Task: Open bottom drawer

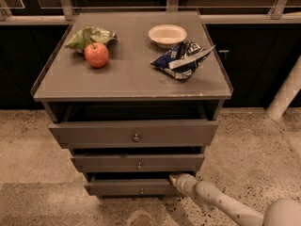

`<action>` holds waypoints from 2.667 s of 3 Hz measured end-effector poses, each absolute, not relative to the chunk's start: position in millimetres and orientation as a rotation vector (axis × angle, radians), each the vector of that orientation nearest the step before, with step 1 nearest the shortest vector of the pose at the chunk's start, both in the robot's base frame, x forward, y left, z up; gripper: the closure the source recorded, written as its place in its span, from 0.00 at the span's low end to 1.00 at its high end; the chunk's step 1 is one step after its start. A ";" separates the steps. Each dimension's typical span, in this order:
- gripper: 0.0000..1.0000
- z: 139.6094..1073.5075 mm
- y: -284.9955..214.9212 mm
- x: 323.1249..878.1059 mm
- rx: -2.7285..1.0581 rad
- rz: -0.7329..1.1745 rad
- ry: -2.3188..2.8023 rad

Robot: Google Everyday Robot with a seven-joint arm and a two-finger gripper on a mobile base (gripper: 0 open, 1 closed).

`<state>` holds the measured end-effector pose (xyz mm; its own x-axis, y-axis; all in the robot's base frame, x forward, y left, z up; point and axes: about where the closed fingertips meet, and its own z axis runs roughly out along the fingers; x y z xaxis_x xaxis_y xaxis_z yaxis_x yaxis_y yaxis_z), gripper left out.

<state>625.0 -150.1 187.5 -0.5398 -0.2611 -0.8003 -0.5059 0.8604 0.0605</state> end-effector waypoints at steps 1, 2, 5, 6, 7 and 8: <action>1.00 187.1 -154.3 607.1 -0.540 0.414 2.206; 1.00 187.1 -154.2 607.1 -0.540 0.414 2.206; 1.00 174.1 -151.5 595.4 -0.589 0.463 2.267; 1.00 164.7 -145.9 576.3 -0.572 0.524 2.285; 1.00 167.5 -145.4 575.7 -0.573 0.526 2.284; 1.00 165.0 -137.6 548.3 -0.553 0.587 2.291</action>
Offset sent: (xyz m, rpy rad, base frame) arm -0.1097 -0.0138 -0.0039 0.1279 0.2680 0.1800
